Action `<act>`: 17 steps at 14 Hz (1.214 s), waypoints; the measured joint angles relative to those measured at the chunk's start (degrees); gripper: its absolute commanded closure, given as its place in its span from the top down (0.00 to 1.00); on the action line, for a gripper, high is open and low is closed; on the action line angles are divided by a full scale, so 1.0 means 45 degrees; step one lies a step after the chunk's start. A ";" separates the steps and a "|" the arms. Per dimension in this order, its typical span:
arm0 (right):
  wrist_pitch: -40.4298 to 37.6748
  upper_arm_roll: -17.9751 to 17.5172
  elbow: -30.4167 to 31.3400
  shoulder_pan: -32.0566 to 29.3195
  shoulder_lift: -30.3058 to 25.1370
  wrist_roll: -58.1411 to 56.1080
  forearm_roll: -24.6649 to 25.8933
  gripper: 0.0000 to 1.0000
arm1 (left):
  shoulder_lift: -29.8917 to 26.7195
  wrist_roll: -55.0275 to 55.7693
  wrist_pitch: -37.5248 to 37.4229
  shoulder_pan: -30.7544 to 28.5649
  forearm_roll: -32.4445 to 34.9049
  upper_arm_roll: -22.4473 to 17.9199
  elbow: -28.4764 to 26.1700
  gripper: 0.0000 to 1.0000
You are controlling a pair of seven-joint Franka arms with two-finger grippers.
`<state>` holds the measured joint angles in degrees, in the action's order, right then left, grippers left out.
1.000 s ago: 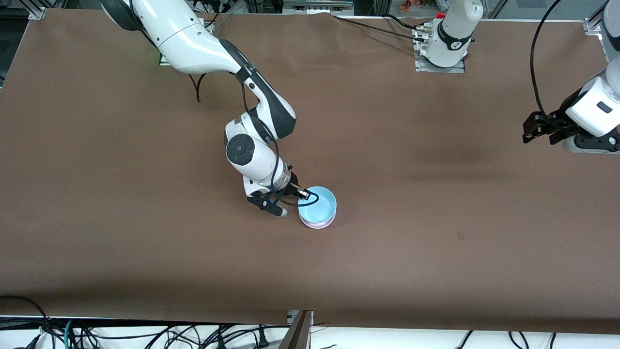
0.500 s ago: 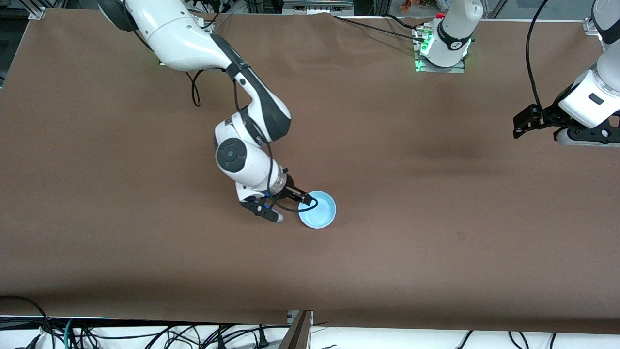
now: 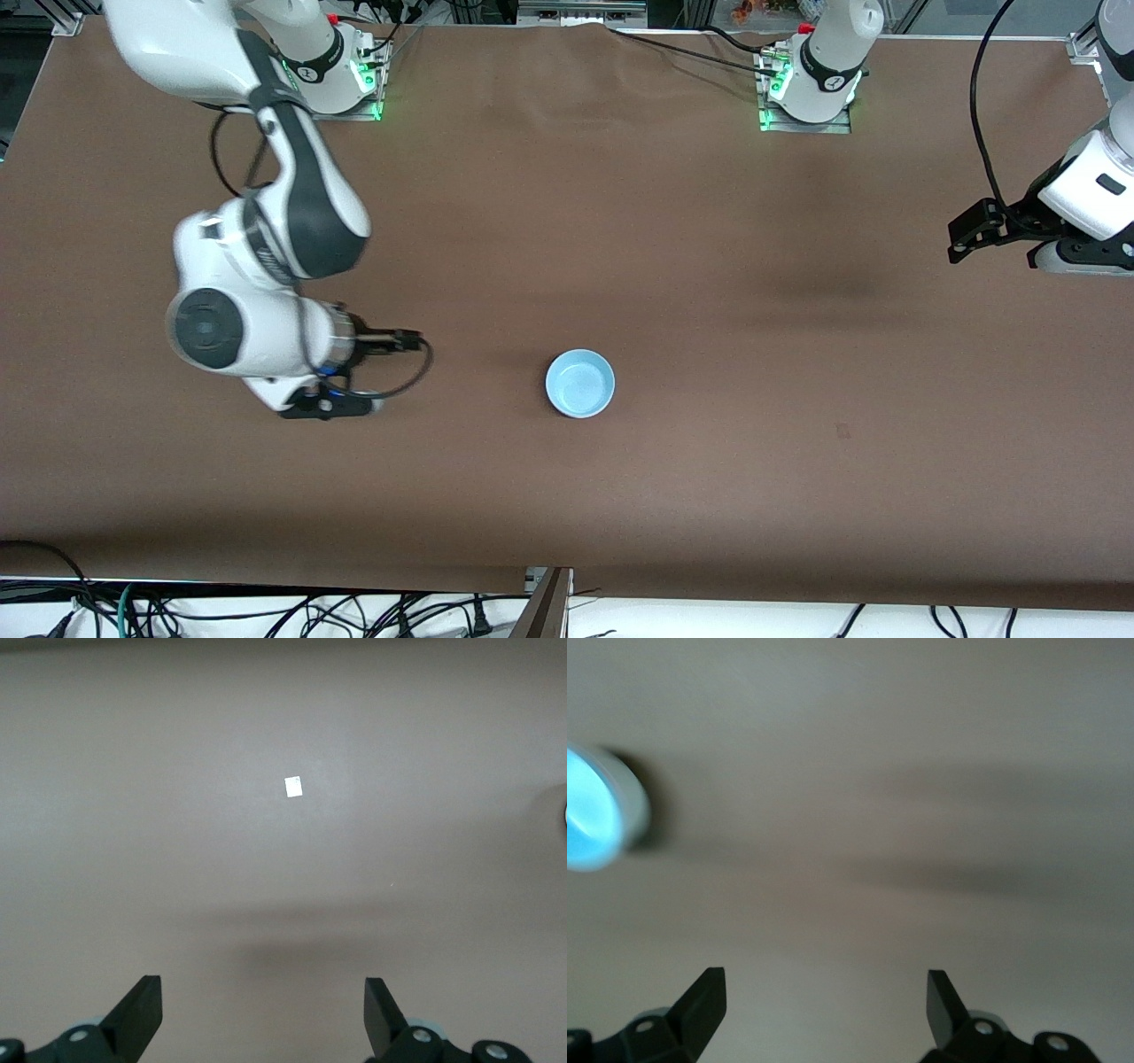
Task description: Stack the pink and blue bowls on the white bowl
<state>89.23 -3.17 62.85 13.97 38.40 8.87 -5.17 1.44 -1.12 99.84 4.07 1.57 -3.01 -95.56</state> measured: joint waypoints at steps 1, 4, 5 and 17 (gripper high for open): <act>-0.0577 0.0015 -0.0004 -0.0366 -0.0348 -0.1013 0.0342 1.00 | 0.0132 0.0000 0.0000 0.0000 0.0000 0.0000 0.0161 1.00; -0.1544 0.0117 0.0145 -0.1120 -0.1472 -0.2554 0.1015 1.00 | 0.0495 0.0000 -0.0003 0.0000 0.0000 -0.0004 0.0687 1.00; -0.1678 0.0123 0.0425 -0.1323 -0.2017 -0.2659 0.1072 1.00 | 0.0579 0.0000 -0.0011 0.0000 0.0000 -0.0006 0.0834 1.00; -0.1967 0.0209 0.3835 -0.3305 -0.6836 -0.2786 0.1742 1.00 | 0.1046 0.0000 -0.0180 0.0000 0.0000 -0.0005 0.1358 1.00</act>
<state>80.37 -2.23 80.10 -0.91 7.64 -3.67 2.67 6.15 -1.12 99.03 4.06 1.57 -3.03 -89.45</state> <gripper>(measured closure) 0.000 0.000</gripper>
